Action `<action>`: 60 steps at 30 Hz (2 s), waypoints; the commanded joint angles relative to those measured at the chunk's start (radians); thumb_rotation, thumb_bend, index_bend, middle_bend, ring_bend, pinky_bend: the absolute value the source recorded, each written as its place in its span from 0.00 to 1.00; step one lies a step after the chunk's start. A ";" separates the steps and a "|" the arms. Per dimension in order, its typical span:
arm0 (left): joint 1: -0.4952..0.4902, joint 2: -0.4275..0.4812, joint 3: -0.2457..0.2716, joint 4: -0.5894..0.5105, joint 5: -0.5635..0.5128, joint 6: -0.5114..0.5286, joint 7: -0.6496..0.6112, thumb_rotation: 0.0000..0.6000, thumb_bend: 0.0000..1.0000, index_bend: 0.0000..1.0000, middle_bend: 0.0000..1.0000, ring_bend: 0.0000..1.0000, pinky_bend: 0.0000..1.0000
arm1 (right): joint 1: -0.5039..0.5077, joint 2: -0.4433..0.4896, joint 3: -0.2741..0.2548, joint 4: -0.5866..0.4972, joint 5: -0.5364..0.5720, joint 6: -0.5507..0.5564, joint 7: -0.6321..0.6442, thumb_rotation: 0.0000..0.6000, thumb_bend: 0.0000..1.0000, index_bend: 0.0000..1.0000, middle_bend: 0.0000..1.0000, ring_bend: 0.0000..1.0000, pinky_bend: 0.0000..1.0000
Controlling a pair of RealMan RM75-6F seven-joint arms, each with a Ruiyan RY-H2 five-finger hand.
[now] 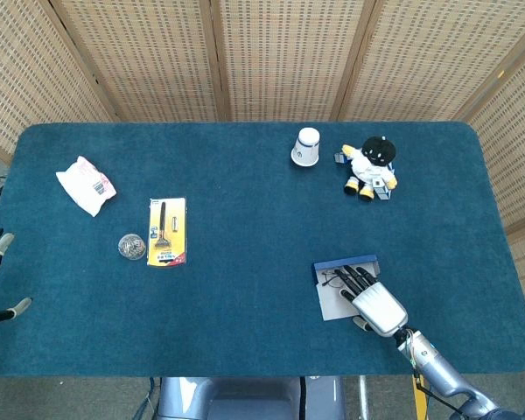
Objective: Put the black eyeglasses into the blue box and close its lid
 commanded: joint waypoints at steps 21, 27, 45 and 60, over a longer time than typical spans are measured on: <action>-0.001 0.000 0.000 0.000 -0.001 -0.002 0.000 1.00 0.00 0.00 0.00 0.00 0.00 | 0.027 -0.052 0.107 0.033 0.098 -0.003 0.017 1.00 0.42 0.43 0.13 0.00 0.20; -0.002 0.000 -0.001 0.000 -0.003 -0.004 0.000 1.00 0.00 0.00 0.00 0.00 0.00 | 0.039 -0.064 0.112 0.047 0.122 -0.046 0.005 1.00 0.41 0.46 0.13 0.00 0.20; 0.000 0.005 0.000 -0.002 -0.002 -0.003 -0.010 1.00 0.00 0.00 0.00 0.00 0.00 | 0.046 -0.045 0.090 0.066 0.092 -0.009 -0.003 1.00 0.57 0.68 0.15 0.00 0.20; 0.004 0.010 0.004 -0.001 0.010 0.007 -0.027 1.00 0.00 0.00 0.00 0.00 0.00 | 0.051 0.147 0.043 -0.167 -0.025 0.090 -0.136 1.00 0.57 0.69 0.15 0.00 0.20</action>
